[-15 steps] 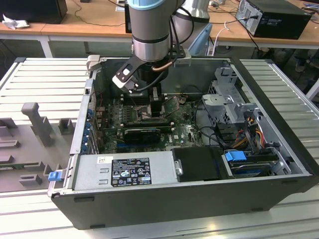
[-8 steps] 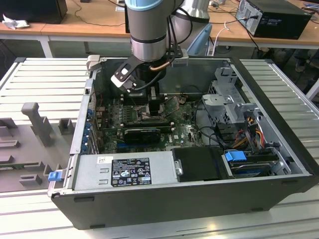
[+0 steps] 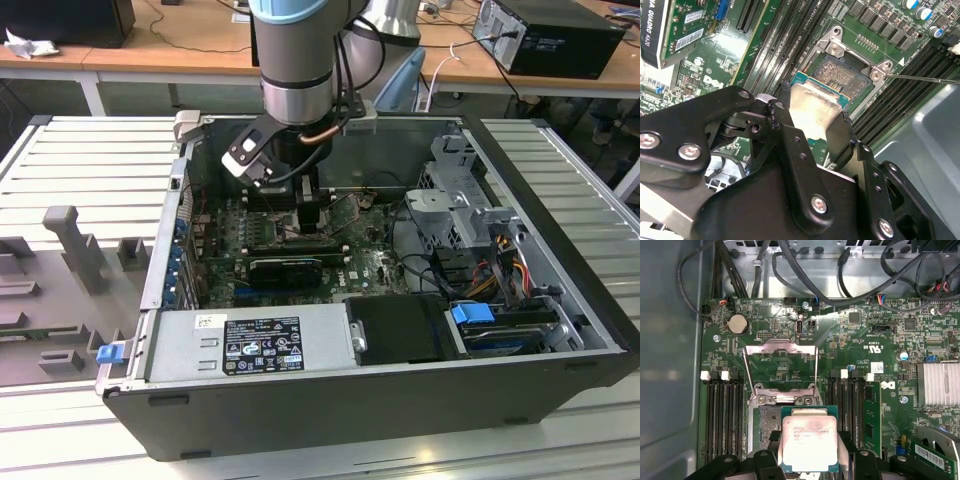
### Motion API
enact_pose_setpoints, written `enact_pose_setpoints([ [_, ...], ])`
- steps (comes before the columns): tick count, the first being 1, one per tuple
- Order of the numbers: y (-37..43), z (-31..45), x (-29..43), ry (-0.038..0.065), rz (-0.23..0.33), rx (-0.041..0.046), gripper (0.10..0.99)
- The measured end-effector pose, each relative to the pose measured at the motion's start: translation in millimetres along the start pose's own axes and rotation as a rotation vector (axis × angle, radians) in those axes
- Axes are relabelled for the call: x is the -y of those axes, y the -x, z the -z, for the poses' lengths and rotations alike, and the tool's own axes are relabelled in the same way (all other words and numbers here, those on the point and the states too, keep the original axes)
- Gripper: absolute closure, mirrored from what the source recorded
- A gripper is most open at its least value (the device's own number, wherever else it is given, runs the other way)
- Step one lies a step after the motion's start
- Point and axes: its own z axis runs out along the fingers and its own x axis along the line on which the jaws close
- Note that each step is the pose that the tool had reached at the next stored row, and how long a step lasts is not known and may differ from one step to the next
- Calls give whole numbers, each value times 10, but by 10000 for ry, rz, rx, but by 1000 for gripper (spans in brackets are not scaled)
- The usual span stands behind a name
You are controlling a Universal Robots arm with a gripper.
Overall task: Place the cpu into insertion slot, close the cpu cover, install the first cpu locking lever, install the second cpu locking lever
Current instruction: 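Place the cpu into insertion slot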
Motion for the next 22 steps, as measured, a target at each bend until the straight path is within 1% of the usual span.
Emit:
enact_pose_setpoints([
  [12,1,-19,10,1,2,-1,561],
  [19,-3,-46,37,1,0,-2,561],
  [22,-53,-67,42,0,0,-2,561],
])
